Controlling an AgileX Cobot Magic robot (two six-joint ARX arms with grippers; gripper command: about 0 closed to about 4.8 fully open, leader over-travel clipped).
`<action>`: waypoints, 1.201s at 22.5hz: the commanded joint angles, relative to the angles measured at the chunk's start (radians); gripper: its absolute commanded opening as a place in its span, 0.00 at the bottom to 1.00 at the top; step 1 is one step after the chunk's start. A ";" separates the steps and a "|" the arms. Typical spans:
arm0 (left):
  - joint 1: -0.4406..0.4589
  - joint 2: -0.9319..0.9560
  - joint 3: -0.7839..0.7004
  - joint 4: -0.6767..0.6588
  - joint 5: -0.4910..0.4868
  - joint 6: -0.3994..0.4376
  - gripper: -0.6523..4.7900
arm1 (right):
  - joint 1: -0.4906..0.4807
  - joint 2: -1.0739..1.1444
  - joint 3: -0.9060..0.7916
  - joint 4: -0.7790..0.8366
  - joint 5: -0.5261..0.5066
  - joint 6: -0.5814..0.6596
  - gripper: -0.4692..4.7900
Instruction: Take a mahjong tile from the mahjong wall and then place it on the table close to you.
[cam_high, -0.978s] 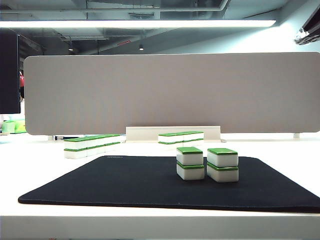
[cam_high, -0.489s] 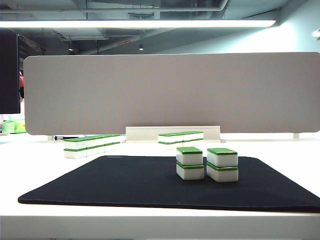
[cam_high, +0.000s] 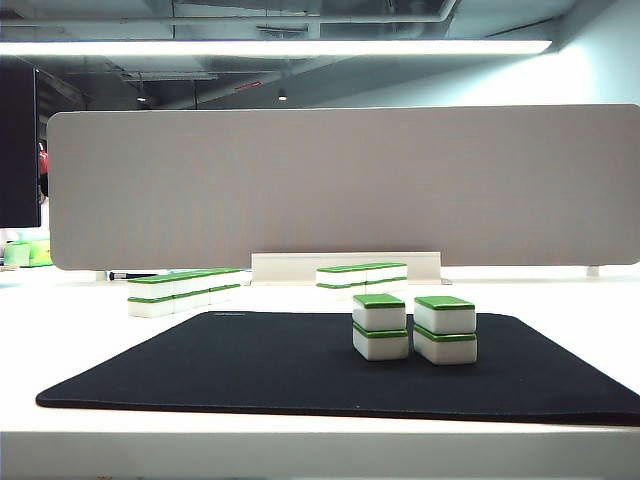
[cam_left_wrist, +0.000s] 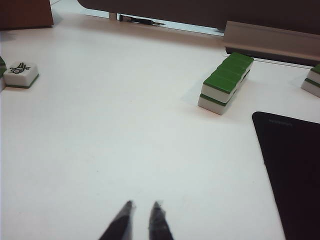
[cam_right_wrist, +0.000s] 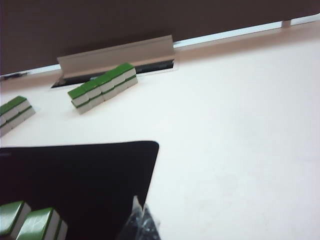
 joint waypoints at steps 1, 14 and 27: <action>0.000 0.001 0.002 -0.012 0.006 -0.002 0.20 | -0.018 -0.044 -0.062 0.083 0.005 -0.002 0.09; 0.000 0.001 0.002 -0.012 0.006 -0.002 0.20 | -0.058 -0.180 -0.239 0.174 0.047 -0.054 0.09; 0.000 0.001 0.002 -0.012 0.006 -0.002 0.20 | -0.091 -0.204 -0.239 0.042 0.045 -0.201 0.09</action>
